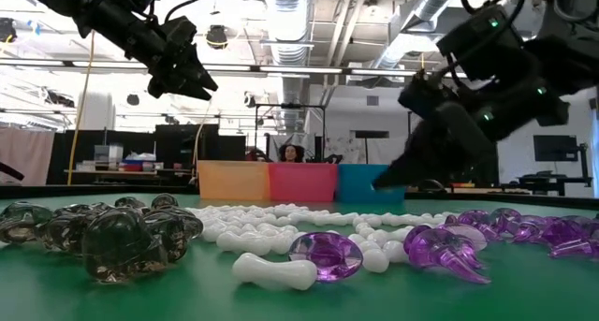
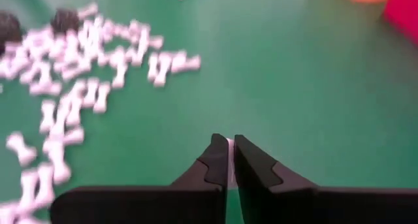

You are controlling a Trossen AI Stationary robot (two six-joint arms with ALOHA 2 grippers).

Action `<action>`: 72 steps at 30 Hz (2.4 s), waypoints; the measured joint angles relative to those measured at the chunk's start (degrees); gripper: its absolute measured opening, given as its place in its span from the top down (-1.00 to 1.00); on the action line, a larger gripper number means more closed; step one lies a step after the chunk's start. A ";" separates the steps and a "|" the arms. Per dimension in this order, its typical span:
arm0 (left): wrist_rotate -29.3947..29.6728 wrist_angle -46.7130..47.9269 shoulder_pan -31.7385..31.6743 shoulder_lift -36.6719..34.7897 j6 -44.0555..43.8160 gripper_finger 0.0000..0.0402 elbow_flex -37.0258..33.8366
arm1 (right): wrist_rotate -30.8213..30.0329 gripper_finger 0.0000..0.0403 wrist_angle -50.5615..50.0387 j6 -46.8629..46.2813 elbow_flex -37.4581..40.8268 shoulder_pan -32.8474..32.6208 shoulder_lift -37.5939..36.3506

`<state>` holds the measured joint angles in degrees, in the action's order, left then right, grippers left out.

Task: Sort Halloween decoration
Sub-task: Put the white bone toy into the blue bin

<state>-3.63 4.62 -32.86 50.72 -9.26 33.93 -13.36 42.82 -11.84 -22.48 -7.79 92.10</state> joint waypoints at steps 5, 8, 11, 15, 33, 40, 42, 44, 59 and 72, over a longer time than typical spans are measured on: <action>-0.01 -0.01 0.00 0.00 0.00 0.11 0.00 | 0.17 0.78 -1.80 4.63 0.00 4.09 -6.03; -0.01 0.00 0.00 0.00 0.00 0.11 0.00 | 0.17 0.78 -2.83 7.99 -0.02 7.49 -10.13; -0.01 0.00 0.00 0.00 0.00 0.11 0.00 | 0.14 0.78 -2.71 10.72 -0.07 12.12 -14.18; -0.01 0.00 0.00 0.00 -0.02 0.11 0.00 | 0.12 0.78 -2.77 12.07 -0.07 19.71 -17.56; -0.01 -0.02 0.00 0.00 -0.17 0.11 0.00 | 6.05 0.65 -6.39 8.92 -0.15 36.89 -14.88; -0.01 0.00 0.00 0.00 -0.17 0.11 0.00 | 6.16 0.22 -7.22 10.19 -1.42 37.07 -14.92; -0.03 0.01 0.00 0.00 -0.17 0.11 0.00 | 8.11 0.10 -7.62 10.14 -2.21 36.54 -14.96; -0.17 0.35 0.00 0.00 -0.17 0.11 0.00 | 12.73 0.01 -7.93 10.17 -2.47 35.06 -15.54; -0.38 2.54 0.00 -0.02 0.85 0.11 0.00 | 15.63 0.08 -31.43 -4.73 -2.56 5.08 -22.46; -0.19 1.97 0.00 -0.02 1.22 0.11 0.00 | -6.48 0.09 -36.27 -11.49 -2.54 -13.97 -21.51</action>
<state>-3.81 6.59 -32.86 50.70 -8.04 33.93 -19.83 6.55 -23.33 -25.02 -21.76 70.59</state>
